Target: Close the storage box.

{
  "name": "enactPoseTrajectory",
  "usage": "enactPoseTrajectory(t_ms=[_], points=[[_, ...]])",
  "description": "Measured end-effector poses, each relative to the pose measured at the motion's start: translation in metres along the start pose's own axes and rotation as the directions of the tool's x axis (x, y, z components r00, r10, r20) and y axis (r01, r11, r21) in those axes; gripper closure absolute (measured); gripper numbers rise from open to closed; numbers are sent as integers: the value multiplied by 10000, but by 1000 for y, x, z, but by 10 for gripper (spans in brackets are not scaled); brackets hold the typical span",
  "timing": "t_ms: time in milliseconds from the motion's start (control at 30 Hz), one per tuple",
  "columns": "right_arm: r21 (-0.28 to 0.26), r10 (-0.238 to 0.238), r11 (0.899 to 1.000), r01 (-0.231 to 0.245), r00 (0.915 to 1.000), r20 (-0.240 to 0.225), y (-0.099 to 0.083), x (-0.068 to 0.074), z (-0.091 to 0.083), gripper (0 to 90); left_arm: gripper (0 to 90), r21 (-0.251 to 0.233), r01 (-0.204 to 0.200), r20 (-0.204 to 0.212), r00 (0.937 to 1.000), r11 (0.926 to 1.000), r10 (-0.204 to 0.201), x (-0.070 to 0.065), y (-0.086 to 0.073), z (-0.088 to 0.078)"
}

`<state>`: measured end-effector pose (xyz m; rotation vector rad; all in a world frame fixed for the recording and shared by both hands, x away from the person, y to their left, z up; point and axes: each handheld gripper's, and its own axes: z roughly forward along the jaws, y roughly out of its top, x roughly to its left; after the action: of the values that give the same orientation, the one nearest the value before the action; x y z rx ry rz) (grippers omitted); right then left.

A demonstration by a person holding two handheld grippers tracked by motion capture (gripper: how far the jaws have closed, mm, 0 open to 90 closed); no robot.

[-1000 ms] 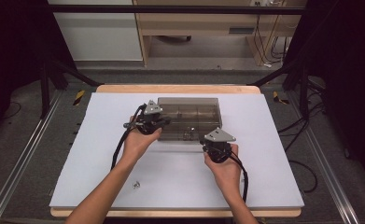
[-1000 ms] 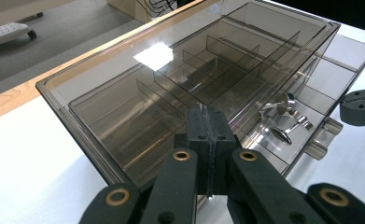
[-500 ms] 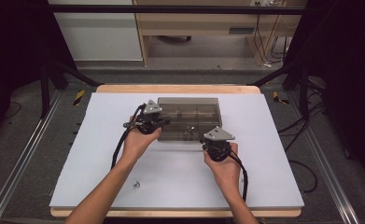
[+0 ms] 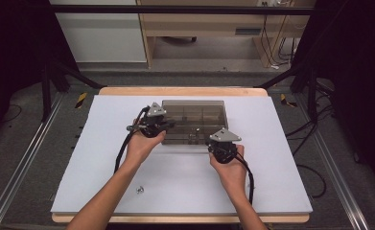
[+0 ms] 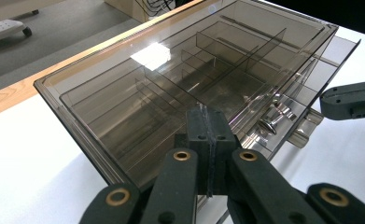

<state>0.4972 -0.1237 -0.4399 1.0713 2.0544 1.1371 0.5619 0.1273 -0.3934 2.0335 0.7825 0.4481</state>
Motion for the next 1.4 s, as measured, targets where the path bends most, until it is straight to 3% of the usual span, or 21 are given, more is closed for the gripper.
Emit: enactPoseTrajectory(t_ms=[667,1167,1400], points=[[131,-99,9999,97,9999,93,10,-3,14,900,900,30,-19,1,10000,10000,19,0,0,0],[-3,157,9999,-157,9995,291,9,-6,20,900,900,37,-52,-36,10000,10000,52,0,0,0],[-48,104,9999,-103,9996,279,8,-4,19,900,900,-60,169,-2,9999,9998,-169,3,-1,-4]])
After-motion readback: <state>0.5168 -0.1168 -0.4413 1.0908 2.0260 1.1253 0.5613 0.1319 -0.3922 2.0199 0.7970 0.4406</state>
